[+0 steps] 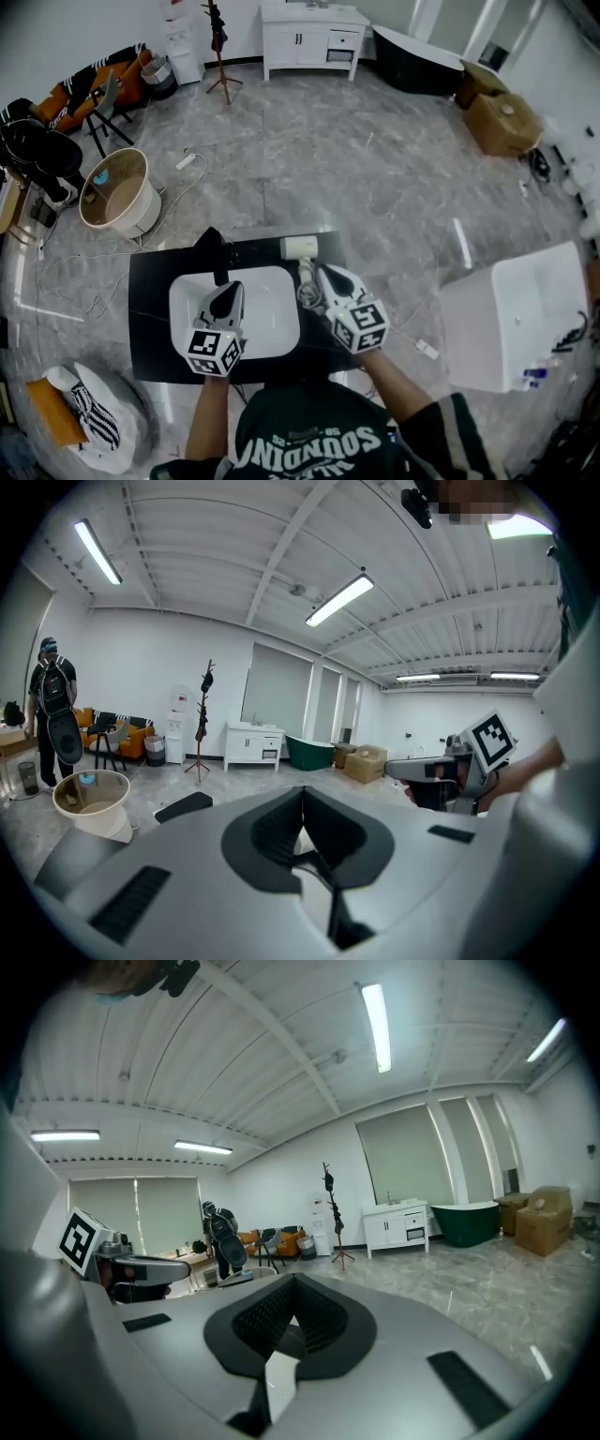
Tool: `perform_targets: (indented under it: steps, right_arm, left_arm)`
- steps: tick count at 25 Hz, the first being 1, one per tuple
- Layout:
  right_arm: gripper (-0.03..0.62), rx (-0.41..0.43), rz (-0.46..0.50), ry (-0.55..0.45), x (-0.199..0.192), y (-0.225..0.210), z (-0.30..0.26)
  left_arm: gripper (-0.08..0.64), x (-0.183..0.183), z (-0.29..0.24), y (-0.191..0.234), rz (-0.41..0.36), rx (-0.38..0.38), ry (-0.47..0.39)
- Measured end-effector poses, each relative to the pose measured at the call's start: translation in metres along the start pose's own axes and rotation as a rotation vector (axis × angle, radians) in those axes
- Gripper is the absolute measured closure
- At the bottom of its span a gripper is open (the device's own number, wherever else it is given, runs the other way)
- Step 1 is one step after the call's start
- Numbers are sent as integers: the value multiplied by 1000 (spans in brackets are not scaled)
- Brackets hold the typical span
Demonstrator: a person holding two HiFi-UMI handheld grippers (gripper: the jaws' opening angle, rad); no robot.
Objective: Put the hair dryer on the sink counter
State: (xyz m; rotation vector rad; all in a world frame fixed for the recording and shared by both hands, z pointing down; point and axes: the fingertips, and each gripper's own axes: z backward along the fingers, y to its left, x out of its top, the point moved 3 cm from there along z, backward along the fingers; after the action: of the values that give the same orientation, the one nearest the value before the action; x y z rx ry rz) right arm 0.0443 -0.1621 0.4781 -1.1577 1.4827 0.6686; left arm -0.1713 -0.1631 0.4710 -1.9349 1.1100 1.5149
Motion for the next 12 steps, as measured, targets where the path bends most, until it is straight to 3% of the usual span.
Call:
perform_targets:
  steps: [12]
  right_arm:
    - [594,6,-1,24,-11,9,3]
  left_arm:
    - [558,-8,8,-2,6,-5,6]
